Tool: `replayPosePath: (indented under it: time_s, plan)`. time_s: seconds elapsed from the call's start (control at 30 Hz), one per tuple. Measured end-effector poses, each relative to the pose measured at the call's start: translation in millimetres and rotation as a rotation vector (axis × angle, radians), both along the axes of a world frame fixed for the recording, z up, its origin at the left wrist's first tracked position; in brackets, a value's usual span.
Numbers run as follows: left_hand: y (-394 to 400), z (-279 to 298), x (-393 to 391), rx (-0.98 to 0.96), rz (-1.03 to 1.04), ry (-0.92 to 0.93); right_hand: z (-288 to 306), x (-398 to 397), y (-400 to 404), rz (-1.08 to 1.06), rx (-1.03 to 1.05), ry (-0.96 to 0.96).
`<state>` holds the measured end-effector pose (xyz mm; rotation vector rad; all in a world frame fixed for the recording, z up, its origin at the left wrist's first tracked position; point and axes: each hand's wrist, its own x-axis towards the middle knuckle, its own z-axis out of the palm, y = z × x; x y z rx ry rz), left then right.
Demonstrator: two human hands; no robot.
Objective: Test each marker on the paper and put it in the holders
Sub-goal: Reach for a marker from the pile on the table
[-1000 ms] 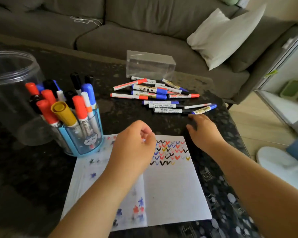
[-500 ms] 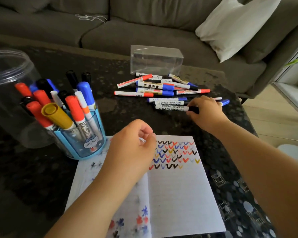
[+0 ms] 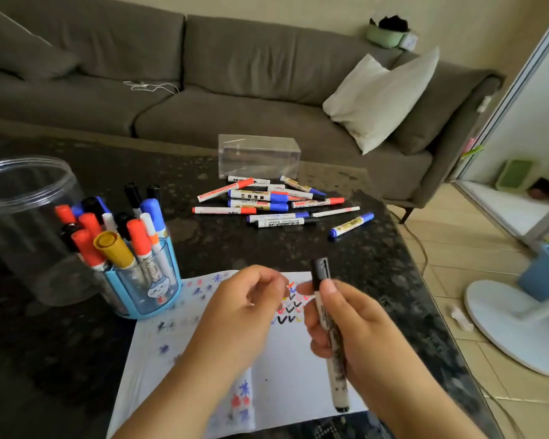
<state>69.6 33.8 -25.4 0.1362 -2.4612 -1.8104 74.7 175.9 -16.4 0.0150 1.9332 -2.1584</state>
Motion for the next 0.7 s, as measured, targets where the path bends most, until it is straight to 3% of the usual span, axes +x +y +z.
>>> replayPosePath:
  time_s: [0.13, 0.33, 0.4, 0.47, 0.57, 0.7]
  plan:
    - [6, -5, 5, 0.052, -0.071, -0.073, -11, 5, -13, 0.064, -0.175, -0.192]
    - [2, -2, 1, 0.618, -0.154, -0.253, -9, -3, -12, 0.275, -0.492, -0.394]
    - [1, 1, 0, 0.747, -0.215, -0.261, -11, -4, -10, 0.339, -0.654, -0.460]
    - [3, 3, 0, 0.829, -0.215, -0.253, -8, -3, -10, 0.348, -0.683, -0.447]
    - [10, 2, 0, 0.791, -0.151, -0.216, -2, 2, -11, 0.269, -0.401, -0.290]
    - [16, -1, -4, 0.729, 0.008, -0.228, -14, 7, -8, 0.163, 0.298, 0.052]
